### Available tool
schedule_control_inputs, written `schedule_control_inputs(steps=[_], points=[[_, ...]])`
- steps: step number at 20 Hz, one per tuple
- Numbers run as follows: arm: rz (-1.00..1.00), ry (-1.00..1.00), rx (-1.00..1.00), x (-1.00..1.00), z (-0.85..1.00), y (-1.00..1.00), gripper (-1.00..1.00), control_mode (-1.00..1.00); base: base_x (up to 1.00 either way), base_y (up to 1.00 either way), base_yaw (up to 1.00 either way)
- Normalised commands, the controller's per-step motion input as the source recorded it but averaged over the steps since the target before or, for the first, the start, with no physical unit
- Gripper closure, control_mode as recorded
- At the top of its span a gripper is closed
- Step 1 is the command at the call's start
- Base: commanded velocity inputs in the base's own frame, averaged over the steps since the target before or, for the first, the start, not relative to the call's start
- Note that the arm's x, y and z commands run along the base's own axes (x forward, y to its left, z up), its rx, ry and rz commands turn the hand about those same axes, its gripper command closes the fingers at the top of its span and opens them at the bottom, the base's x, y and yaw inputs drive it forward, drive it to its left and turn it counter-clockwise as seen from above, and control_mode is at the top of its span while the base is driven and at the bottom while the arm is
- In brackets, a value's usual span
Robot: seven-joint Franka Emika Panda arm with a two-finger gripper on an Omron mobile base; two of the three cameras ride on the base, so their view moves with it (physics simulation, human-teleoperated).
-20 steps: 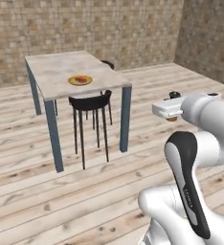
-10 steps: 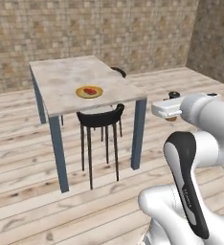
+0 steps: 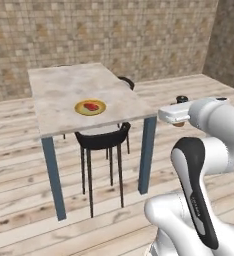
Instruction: Retrieve the shaker from the cabinet and place it next the steak on a plate on the dining table.
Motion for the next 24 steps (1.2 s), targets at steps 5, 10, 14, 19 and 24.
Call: schedule_control_inputs(steps=[5, 10, 14, 19, 24], points=[[0.00, 0.00, 0.00, 0.00, 0.00, 0.00, 1.00, 1.00, 0.62, -0.24, 0.07], [0.00, 0.00, 0.00, 0.00, 0.00, 0.00, 1.00, 1.00, 0.70, -0.16, 0.05], [0.00, 0.00, 0.00, 0.00, 0.00, 0.00, 1.00, 1.00, 0.80, -0.15, 0.05], [0.00, 0.00, 0.00, 0.00, 0.00, 0.00, 1.00, 1.00, 0.93, -0.20, 0.07], [0.00, 0.00, 0.00, 0.00, 0.00, 0.00, 1.00, 1.00, 0.90, -0.22, 0.08]])
